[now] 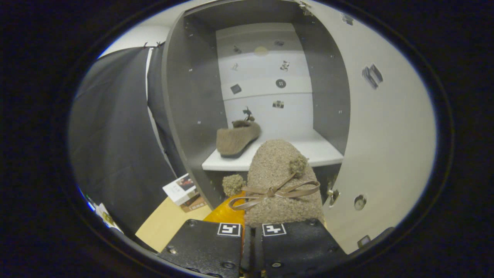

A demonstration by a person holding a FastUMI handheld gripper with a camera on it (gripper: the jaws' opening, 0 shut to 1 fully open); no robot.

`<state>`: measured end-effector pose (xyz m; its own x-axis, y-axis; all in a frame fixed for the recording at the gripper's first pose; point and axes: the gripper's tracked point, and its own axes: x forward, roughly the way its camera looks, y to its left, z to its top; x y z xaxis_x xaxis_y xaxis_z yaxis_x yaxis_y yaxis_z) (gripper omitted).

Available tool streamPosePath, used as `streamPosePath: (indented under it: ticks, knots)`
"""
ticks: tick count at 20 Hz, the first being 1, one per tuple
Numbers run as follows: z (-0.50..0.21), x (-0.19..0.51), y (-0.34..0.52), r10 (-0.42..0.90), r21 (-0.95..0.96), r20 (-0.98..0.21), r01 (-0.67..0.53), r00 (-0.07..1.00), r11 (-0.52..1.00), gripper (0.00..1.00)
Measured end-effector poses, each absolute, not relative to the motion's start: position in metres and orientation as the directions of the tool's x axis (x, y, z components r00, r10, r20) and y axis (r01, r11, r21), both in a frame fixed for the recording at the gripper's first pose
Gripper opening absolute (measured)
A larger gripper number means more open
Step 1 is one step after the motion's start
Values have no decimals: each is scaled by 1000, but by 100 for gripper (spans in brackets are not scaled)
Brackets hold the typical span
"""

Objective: Open the shoe cabinet door, grab the shoes and put them into the shoe cabinet, then close the shoe cabinet door.

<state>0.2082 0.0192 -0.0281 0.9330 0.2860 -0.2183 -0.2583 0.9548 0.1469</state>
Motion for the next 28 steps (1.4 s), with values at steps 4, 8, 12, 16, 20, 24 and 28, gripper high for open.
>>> streamPosePath:
  ticks: [4, 8, 12, 16, 20, 24, 28]
  knots:
    - [1, 234, 25, 262, 153, -188, -235, 947, 960, 8]
    - [20, 274, 27, 220, 89, -166, -207, 961, 974, 8]
    - [28, 316, 29, 215, 94, -175, -201, 961, 975, 8]
    - [33, 350, 28, 194, 57, -195, -186, 962, 981, 8]
    - [41, 393, 31, 168, 46, -203, -162, 965, 986, 8]
    - [38, 436, 42, 159, 8, -226, -161, 961, 987, 8]
    - [18, 463, 55, 194, 48, -301, -188, 934, 981, 8]
